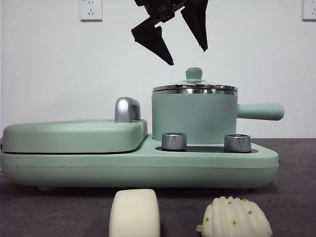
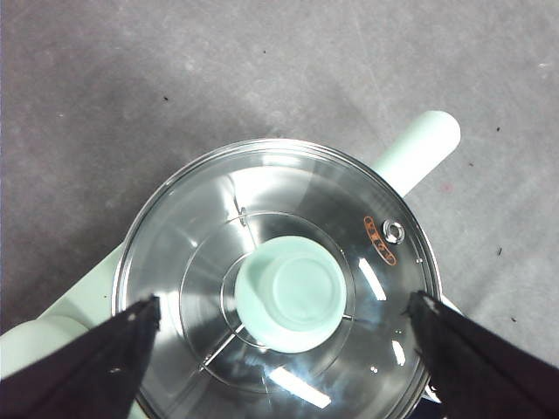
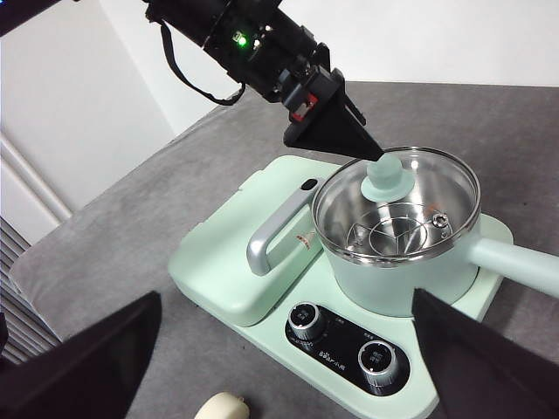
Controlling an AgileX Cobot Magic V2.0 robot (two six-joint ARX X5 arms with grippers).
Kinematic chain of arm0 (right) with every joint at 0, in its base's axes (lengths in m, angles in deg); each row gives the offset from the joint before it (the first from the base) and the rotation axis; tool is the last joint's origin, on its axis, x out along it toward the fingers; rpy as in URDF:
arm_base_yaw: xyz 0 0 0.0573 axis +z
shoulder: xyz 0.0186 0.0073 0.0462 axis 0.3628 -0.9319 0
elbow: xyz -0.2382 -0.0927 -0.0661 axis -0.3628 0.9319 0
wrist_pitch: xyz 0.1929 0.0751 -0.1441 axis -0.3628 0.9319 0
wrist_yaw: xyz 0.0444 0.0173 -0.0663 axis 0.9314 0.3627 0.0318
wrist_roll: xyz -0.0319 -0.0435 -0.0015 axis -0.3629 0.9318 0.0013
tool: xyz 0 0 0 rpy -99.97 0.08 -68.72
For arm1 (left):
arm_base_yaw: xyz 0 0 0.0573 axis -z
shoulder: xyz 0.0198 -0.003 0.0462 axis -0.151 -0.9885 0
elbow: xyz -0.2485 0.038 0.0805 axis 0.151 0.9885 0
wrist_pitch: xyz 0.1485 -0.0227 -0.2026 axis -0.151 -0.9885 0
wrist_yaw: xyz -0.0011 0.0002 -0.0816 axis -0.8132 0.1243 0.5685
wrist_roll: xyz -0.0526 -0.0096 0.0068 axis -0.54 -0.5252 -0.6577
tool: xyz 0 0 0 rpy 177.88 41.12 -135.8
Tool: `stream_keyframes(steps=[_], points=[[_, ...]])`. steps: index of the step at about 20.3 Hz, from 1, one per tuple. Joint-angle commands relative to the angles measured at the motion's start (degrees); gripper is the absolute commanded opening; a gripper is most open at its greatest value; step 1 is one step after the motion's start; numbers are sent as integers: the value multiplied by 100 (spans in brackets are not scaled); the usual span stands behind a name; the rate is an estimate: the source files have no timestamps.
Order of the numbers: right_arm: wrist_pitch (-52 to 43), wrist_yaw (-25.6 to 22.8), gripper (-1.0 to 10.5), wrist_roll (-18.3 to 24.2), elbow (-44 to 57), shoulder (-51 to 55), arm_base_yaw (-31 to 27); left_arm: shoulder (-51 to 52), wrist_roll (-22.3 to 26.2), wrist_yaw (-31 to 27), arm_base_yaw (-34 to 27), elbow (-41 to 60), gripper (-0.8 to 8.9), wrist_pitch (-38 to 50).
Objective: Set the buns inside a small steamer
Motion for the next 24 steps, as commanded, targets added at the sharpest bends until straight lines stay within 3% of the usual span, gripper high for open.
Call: stream_keyframes(steps=[1,8,15,24], points=[[-48,13,460,-31,-101,-17,-4,-210,105,-37,61,-197,432,15],[-35,13,460,-31,-101,-17,-4,-514,166,-37,98,-197,428,24],[-37,13,460,-28,-101,-17,-4,-522,485,-37,184,-195,265,24],[-35,11,460,-9,-101,-17,-4,-627,546,-35,214,-195,237,15]])
